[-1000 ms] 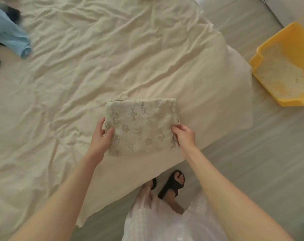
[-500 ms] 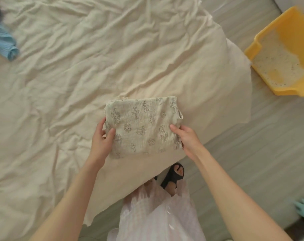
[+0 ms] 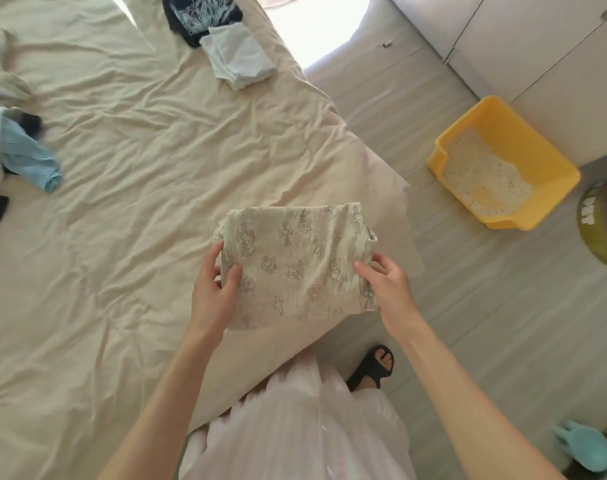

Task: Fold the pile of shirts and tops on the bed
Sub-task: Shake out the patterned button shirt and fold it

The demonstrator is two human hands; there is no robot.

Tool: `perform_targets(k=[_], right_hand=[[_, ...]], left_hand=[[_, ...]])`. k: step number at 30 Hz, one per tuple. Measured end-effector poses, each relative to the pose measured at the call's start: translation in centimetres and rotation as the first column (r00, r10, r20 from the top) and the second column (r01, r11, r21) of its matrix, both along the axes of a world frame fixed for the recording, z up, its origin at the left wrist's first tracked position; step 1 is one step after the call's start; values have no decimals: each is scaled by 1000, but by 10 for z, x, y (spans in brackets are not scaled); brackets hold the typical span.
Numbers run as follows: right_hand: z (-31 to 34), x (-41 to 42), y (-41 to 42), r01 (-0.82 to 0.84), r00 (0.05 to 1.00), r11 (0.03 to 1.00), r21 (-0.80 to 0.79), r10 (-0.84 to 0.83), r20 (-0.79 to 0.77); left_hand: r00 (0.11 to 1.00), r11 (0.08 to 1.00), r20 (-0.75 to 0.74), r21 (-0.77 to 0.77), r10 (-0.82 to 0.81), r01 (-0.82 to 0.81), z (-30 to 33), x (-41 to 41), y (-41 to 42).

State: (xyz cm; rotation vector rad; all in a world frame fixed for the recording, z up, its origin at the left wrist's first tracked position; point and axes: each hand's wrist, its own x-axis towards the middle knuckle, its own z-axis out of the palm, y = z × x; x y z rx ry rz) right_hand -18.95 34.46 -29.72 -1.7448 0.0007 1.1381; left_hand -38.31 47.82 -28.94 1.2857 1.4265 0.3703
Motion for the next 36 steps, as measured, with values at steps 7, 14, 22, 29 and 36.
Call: perform_targets(k=[7,14,22,29,36], right_hand=[[56,105,-83,-31,997,995,90,24,75],[98,232,-140,-46,980,997,62,33,195],[87,335,-83,-113,973,993,43,101,208],[89,427,26,-259,928,966,0,249,278],[107,488,153,-422,844,906,35,379,379]], left_hand=[[994,998,93,4,57,-58,47,106,-82],[976,992,193,-95,98,-81,64,233,-148],[986,993,125,37,106,-112,65,333,-107],[974,979,120,50,193,-200,52,425,-21],[928,932,152,74,340,-353,77,474,73]])
